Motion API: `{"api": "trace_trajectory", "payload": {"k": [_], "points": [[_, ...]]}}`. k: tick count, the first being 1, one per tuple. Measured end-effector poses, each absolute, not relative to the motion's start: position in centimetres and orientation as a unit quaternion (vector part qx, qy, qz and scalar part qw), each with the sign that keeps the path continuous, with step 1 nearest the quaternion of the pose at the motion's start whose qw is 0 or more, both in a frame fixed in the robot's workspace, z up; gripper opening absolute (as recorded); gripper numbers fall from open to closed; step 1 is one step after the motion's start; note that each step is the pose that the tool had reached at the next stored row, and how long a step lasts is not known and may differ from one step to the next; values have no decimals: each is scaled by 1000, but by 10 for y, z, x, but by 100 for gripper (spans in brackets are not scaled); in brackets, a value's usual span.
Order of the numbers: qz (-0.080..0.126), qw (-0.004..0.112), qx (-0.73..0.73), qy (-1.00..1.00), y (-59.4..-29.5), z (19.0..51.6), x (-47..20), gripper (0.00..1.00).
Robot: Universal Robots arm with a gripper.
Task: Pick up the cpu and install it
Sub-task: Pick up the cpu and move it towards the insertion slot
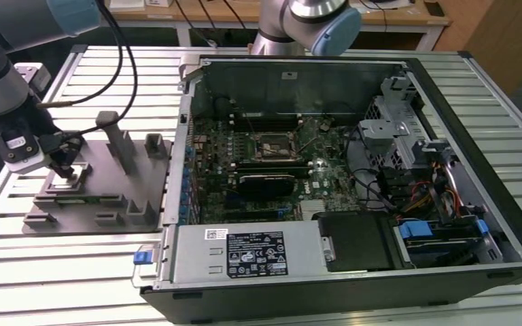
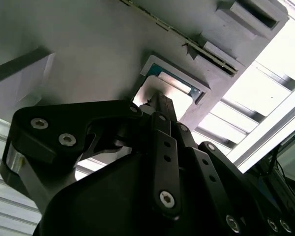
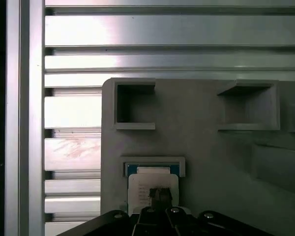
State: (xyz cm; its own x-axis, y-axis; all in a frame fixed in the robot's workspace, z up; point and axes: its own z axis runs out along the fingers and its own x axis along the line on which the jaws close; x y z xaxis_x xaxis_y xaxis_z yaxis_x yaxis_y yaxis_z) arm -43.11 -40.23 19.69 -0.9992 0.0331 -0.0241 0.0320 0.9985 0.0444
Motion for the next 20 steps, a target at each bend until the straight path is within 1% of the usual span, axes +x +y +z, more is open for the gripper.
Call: {"api": "trace_trajectory", "payload": {"k": [15,16,17,19,20], "points": [[22,12,16,1000,-401,193,-435,11],[22,12,16,1000,-401,193,-435,17],[22,12,16,1000,-401,193,-435,17],[22,12,16,1000,-401,193,-435,29],[22,12,16,1000,-401,193,-435,29]]}}
